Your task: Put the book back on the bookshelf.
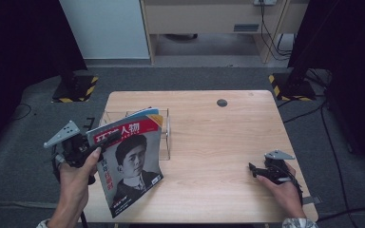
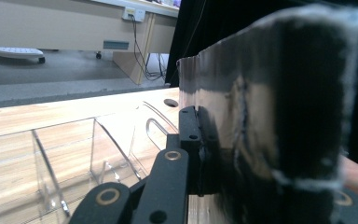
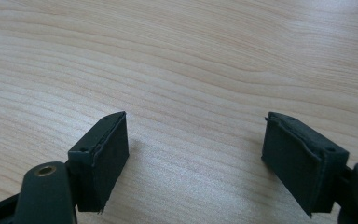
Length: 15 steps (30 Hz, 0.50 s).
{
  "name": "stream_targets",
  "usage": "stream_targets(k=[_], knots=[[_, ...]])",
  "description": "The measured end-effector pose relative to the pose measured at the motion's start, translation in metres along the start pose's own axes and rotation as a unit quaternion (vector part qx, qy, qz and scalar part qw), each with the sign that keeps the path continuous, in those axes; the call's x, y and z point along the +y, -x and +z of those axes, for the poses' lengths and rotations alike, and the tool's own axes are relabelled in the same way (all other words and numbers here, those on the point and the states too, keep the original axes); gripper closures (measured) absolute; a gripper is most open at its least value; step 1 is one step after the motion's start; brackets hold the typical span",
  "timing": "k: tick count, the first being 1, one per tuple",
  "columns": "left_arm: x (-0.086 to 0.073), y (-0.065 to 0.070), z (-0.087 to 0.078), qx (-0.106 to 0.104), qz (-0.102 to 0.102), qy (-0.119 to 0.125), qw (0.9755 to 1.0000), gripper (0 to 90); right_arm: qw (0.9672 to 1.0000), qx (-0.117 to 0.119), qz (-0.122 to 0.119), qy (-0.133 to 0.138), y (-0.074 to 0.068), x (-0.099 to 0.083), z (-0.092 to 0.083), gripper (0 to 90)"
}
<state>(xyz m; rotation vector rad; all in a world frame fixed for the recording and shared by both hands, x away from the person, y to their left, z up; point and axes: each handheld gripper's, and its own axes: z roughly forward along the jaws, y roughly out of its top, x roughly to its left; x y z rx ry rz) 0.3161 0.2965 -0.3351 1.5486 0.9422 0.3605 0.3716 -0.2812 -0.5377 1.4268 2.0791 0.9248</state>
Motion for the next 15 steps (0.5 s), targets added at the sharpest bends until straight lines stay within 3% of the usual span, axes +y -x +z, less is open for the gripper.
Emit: stream_targets(k=[15], knots=[[0.006, -0.012, -0.029, 0.027, 0.01, -0.002, 0.9996, 86.7, 1.0, 0.001, 0.0, 0.0, 0.0, 0.0, 0.0, 22.6]])
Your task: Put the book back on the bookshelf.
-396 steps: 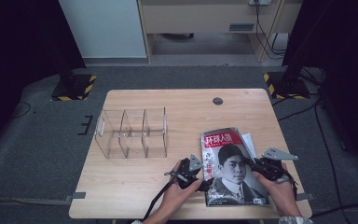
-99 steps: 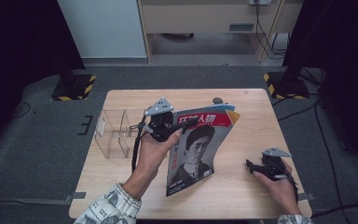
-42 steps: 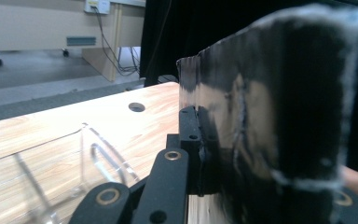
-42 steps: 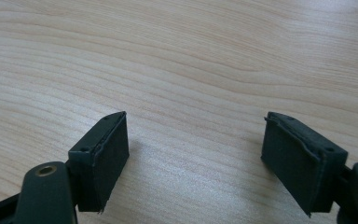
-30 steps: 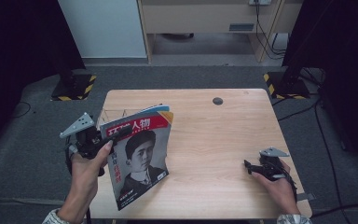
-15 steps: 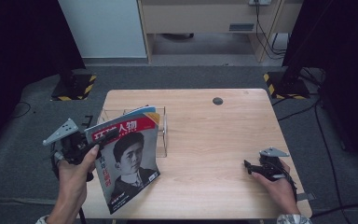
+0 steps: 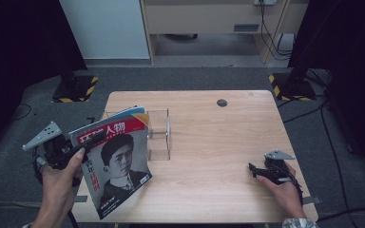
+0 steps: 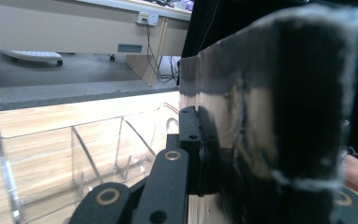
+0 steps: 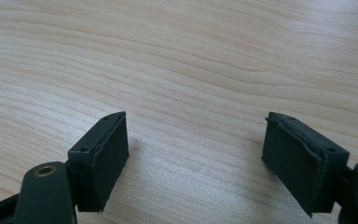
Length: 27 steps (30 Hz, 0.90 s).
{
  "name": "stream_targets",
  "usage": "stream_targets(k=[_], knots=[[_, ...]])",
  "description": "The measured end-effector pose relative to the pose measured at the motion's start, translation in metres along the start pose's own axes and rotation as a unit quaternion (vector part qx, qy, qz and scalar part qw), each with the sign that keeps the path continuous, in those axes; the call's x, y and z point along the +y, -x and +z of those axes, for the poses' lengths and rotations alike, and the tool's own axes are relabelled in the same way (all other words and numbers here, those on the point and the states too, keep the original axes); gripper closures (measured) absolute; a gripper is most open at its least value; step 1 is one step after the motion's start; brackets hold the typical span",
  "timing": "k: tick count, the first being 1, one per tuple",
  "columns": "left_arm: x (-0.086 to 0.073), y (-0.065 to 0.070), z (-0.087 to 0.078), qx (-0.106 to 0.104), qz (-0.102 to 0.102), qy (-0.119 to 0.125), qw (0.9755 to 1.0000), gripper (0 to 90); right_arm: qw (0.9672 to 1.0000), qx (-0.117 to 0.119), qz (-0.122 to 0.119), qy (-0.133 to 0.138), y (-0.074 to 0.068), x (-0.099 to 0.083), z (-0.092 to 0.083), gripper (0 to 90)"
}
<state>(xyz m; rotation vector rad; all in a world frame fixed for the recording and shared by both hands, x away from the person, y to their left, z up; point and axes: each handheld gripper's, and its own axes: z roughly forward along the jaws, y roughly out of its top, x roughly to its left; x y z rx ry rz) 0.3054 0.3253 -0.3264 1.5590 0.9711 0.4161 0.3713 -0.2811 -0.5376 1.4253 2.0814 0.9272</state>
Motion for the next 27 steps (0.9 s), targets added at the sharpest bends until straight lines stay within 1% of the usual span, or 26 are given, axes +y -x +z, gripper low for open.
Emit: stream_targets(k=[1, 4, 6, 11, 15, 17, 21, 22, 25, 27], knots=[[0.0, 0.0, 0.0, 0.0, 0.0, 0.0, 1.0, 86.7, 1.0, 0.0, 0.0, 0.0, 0.0, 0.0, 0.0, 22.6], [-0.002, -0.004, -0.006, 0.009, 0.002, 0.002, 1.0, 86.7, 1.0, -0.001, 0.0, 0.0, 0.0, 0.0, 0.0, 22.5], [-0.003, -0.008, -0.009, 0.014, -0.002, 0.001, 0.9999, 86.7, 1.0, -0.001, 0.001, 0.0, 0.0, 0.0, 0.0, 22.5], [-0.006, -0.013, -0.015, 0.024, -0.003, 0.004, 0.9997, 86.7, 1.0, -0.001, -0.001, 0.001, 0.0, 0.0, 0.0, 22.5], [-0.009, -0.021, -0.024, 0.033, -0.01, 0.009, 0.9994, 86.6, 1.0, 0.0, -0.004, 0.001, 0.0, 0.0, 0.0, 22.5], [-0.01, -0.023, -0.026, 0.035, -0.011, 0.009, 0.9993, 86.7, 1.0, 0.001, -0.004, 0.001, 0.0, 0.0, 0.0, 22.5], [-0.011, -0.028, -0.031, 0.047, -0.017, 0.014, 0.9987, 86.6, 1.0, 0.001, -0.004, -0.001, 0.0, -0.001, -0.001, 22.6], [-0.012, -0.03, -0.036, 0.051, -0.019, 0.018, 0.9984, 86.6, 1.0, 0.002, -0.004, 0.0, -0.001, -0.001, -0.001, 22.5], [-0.012, -0.033, -0.043, 0.054, -0.025, 0.024, 0.9979, 86.6, 1.0, 0.002, -0.004, -0.002, -0.001, -0.001, -0.002, 22.5], [-0.012, -0.034, -0.044, 0.056, -0.027, 0.025, 0.9978, 86.6, 1.0, 0.002, -0.004, -0.002, -0.001, -0.001, -0.002, 22.5]])
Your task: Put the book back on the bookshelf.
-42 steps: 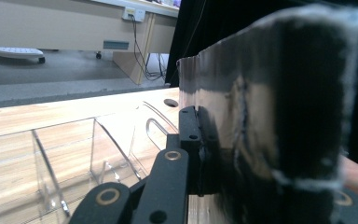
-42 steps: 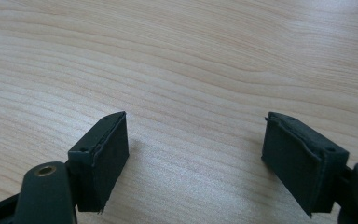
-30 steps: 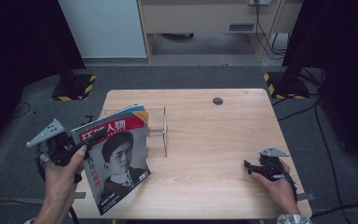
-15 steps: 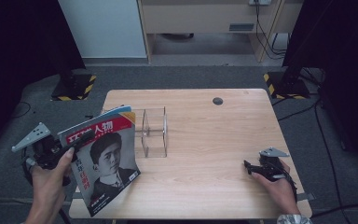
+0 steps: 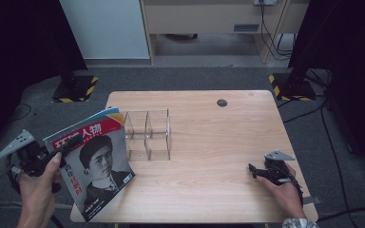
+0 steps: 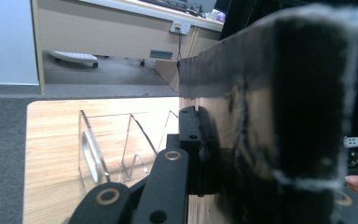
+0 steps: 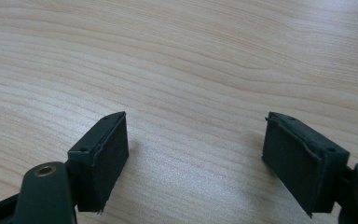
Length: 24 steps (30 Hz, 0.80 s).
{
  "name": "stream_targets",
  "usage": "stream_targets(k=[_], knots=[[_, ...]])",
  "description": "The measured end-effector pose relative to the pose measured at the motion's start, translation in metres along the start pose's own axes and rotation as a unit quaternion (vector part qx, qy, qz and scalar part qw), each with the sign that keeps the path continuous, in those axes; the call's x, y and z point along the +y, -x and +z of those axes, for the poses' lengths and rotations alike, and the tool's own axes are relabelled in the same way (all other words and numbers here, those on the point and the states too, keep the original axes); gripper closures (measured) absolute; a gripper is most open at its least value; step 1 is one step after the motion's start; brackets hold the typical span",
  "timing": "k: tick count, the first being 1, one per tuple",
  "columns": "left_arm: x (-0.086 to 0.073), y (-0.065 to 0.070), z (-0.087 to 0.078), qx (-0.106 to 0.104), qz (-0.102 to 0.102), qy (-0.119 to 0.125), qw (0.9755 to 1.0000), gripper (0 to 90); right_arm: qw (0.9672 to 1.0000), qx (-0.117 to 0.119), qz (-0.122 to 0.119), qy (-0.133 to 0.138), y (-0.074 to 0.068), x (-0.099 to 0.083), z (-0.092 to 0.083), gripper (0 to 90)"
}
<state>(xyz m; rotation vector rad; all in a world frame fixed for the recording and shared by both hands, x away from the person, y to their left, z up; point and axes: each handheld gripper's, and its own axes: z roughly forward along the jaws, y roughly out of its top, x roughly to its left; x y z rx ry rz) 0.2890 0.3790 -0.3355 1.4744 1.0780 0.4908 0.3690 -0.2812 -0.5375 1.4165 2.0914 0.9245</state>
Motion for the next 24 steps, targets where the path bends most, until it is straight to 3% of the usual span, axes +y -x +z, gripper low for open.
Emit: stream_targets(k=[13, 18, 24], knots=[[0.007, -0.008, -0.008, 0.034, 0.014, 0.011, 0.9992, 86.6, 1.0, 0.001, -0.003, 0.001, 0.0, 0.0, 0.0, 22.5], [0.01, -0.012, -0.013, 0.043, 0.01, 0.018, 0.9989, 86.7, 1.0, 0.001, -0.002, 0.001, 0.0, 0.0, 0.0, 22.4], [0.017, -0.014, -0.006, 0.057, 0.013, 0.022, 0.998, 86.6, 1.0, 0.001, -0.002, 0.001, 0.0, 0.0, 0.0, 22.4]])
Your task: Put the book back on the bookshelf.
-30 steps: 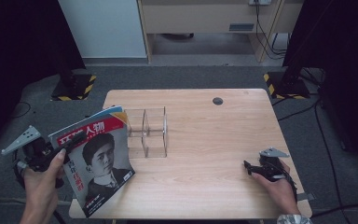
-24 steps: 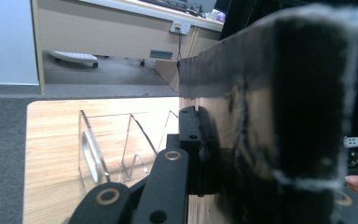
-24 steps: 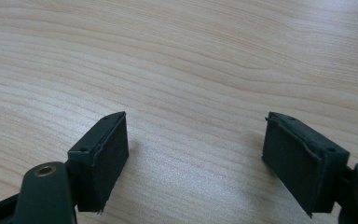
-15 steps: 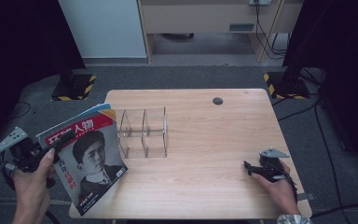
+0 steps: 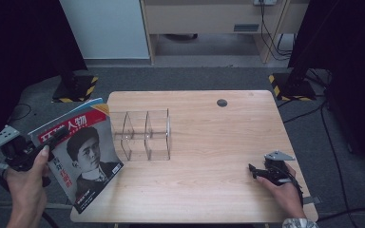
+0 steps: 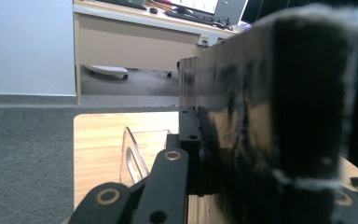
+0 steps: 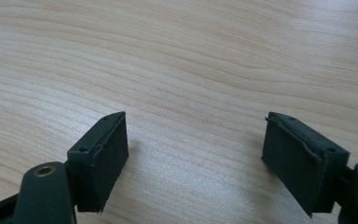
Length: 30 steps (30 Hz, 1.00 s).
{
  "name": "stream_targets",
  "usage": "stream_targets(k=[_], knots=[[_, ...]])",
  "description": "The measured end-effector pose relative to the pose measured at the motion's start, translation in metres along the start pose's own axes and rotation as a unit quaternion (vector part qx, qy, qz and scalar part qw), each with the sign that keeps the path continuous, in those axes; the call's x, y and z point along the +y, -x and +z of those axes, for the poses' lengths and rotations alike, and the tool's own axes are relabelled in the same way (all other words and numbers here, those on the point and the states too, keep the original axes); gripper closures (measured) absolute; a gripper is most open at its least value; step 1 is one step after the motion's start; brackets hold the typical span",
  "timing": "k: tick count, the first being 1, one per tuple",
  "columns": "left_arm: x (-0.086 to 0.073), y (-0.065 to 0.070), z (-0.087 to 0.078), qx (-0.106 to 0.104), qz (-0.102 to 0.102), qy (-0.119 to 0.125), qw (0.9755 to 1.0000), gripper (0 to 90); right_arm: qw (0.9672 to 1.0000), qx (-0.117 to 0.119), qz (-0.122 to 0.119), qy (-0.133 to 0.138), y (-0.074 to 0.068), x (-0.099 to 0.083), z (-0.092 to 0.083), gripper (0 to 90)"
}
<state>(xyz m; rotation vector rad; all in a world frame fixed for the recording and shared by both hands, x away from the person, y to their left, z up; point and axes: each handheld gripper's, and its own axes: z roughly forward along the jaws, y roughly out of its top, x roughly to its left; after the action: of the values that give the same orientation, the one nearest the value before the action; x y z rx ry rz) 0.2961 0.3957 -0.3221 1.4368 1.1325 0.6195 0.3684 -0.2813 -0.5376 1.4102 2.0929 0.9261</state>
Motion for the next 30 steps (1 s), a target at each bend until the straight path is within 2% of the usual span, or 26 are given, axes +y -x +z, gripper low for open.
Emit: stream_targets(k=[3, 11, 22, 30], knots=[[0.002, 0.0, 0.008, 0.001, 0.011, 0.001, 0.9999, 86.6, 1.0, 0.0, 0.001, 0.0, 0.0, 0.0, 0.0, 22.4], [0.005, -0.004, 0.033, 0.007, 0.009, 0.013, 0.9998, 86.6, 1.0, -0.001, 0.001, 0.0, -0.001, -0.001, -0.002, 22.4], [0.004, -0.011, 0.048, 0.015, -0.001, 0.022, 0.9996, 86.6, 1.0, 0.001, 0.002, 0.0, -0.001, -0.001, -0.001, 22.0], [0.003, -0.011, 0.058, 0.015, 0.002, 0.016, 0.9998, 86.6, 1.0, 0.002, 0.001, -0.001, -0.001, -0.001, -0.002, 22.0]])
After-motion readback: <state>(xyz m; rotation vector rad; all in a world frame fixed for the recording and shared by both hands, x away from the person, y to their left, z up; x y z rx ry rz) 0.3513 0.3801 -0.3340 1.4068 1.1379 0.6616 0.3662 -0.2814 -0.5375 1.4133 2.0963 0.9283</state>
